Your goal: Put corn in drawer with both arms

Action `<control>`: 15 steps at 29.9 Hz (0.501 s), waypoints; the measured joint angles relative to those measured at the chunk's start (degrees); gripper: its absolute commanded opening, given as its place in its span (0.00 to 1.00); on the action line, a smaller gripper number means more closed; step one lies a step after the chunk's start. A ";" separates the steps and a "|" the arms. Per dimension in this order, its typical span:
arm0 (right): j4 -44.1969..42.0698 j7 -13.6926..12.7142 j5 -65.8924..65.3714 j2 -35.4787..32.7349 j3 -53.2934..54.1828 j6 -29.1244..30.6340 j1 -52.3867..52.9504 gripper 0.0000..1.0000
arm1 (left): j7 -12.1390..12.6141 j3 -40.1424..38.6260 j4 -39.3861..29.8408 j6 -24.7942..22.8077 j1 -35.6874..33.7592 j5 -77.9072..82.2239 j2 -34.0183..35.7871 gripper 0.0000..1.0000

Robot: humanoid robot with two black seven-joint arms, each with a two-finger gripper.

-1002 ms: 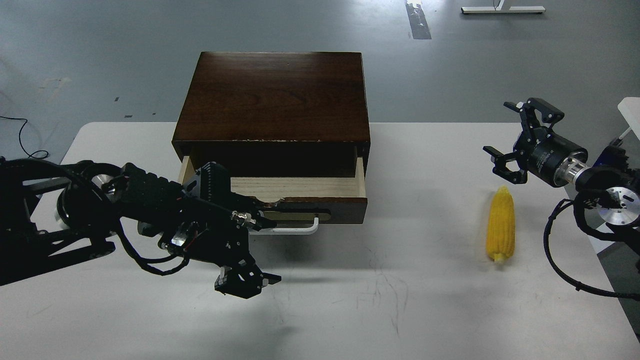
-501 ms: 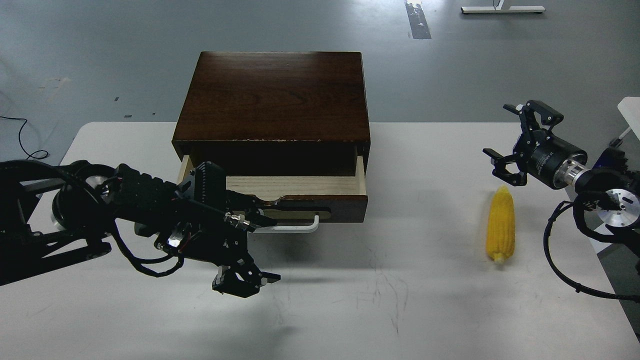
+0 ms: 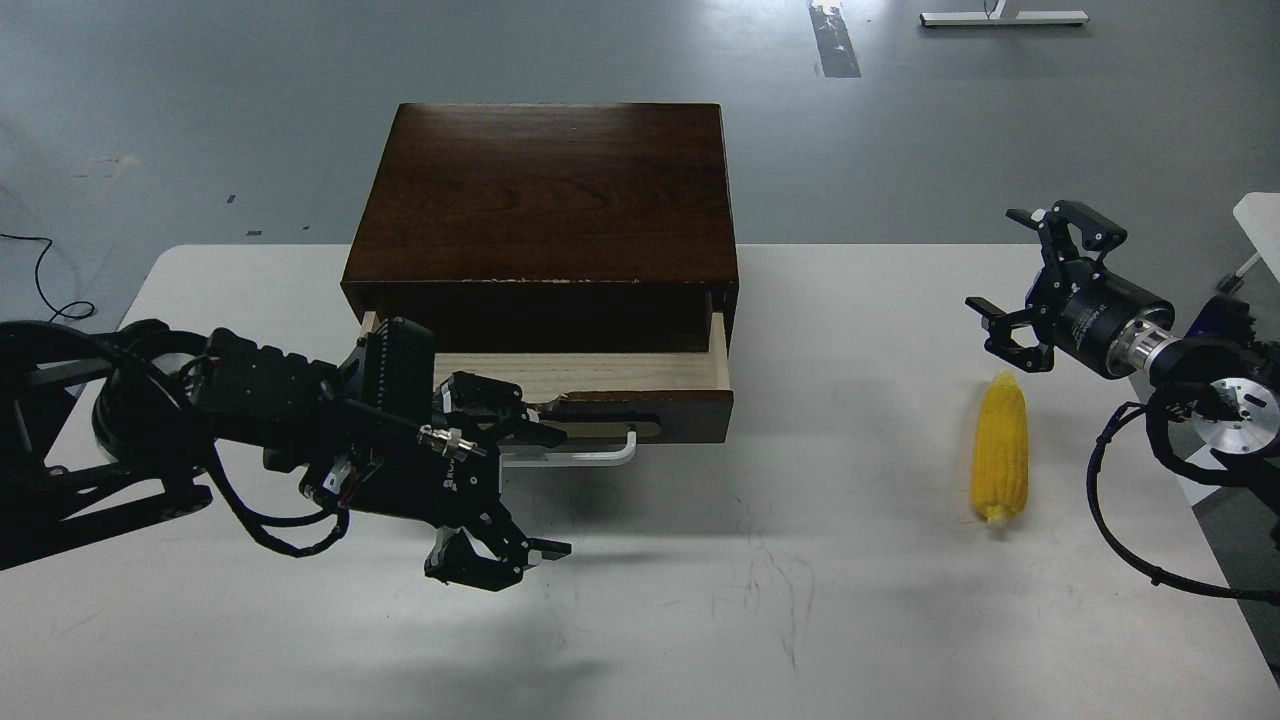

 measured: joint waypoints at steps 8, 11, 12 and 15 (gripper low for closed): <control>0.13 0.00 0.00 -0.07 0.00 0.07 -0.21 1.00 | 0.00 -0.20 0.00 6.36 0.01 0.00 1.47 0.98; 0.13 0.00 0.00 -0.09 0.00 0.08 -0.23 1.00 | 0.00 -1.10 0.02 11.38 -0.26 -0.67 1.96 0.98; 0.14 0.00 0.00 -0.09 0.01 0.08 -0.23 1.00 | 0.00 -1.73 0.04 13.13 -0.34 -1.31 2.04 0.98; 0.21 0.00 0.00 -0.09 0.01 0.08 -0.23 1.00 | 0.00 -4.95 0.08 16.78 -0.36 -7.79 2.09 0.98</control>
